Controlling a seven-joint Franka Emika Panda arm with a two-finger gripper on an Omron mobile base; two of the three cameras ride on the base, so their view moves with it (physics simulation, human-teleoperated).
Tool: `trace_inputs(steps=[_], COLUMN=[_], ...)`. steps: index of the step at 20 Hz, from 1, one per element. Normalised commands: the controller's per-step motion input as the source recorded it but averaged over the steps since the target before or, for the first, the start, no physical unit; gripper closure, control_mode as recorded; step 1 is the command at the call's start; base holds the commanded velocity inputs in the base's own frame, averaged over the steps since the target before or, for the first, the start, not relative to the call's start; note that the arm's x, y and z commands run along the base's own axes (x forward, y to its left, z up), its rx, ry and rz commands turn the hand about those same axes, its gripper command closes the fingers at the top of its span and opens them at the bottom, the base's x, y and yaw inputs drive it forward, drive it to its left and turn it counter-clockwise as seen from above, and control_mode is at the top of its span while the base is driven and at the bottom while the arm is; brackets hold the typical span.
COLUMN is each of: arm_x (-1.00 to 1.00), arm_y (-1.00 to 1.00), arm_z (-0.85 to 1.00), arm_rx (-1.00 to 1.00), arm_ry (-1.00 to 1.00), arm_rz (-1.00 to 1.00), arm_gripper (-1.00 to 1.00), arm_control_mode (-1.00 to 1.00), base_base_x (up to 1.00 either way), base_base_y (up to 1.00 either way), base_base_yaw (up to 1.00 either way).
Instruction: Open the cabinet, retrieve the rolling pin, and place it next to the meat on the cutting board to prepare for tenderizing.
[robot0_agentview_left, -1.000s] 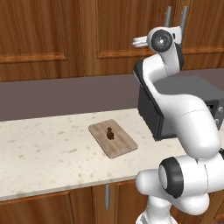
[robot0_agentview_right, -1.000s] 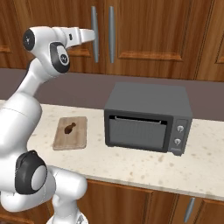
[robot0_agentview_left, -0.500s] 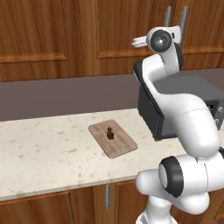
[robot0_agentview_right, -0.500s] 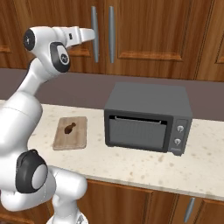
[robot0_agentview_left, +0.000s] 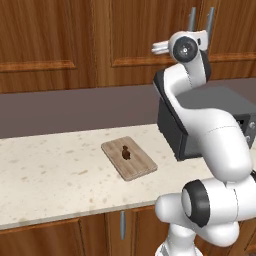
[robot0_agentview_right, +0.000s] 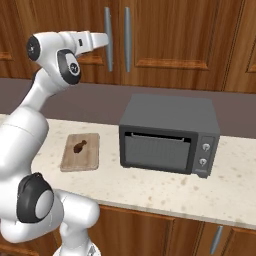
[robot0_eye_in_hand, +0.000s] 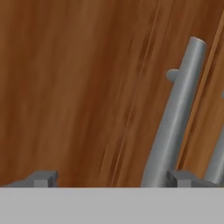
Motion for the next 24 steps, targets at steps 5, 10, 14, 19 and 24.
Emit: trace_inputs(steps=[5, 10, 14, 19, 24], arm_x=[-0.03, 0.02, 0.26, 0.16, 0.14], arm_y=[-0.11, -0.06, -0.40, -0.01, -0.01], arm_z=[0.00, 0.00, 0.06, 0.00, 0.00], arm_rx=[0.02, 0.04, 0.19, 0.11, 0.06], arm_ry=[-0.06, 0.00, 0.00, 0.00, 0.00], arm_rz=[0.00, -0.01, 0.01, 0.04, 0.09], arm_gripper=[-1.00, -1.00, -1.00, -1.00, -1.00], arm_control_mode=[-1.00, -1.00, -1.00, -1.00, -1.00], base_base_x=[0.00, 0.00, 0.00, 0.00, 0.00], base_base_y=[0.00, 0.00, 0.00, 0.00, 0.00], base_base_yaw=[0.00, 0.00, 0.00, 0.00, 0.00])
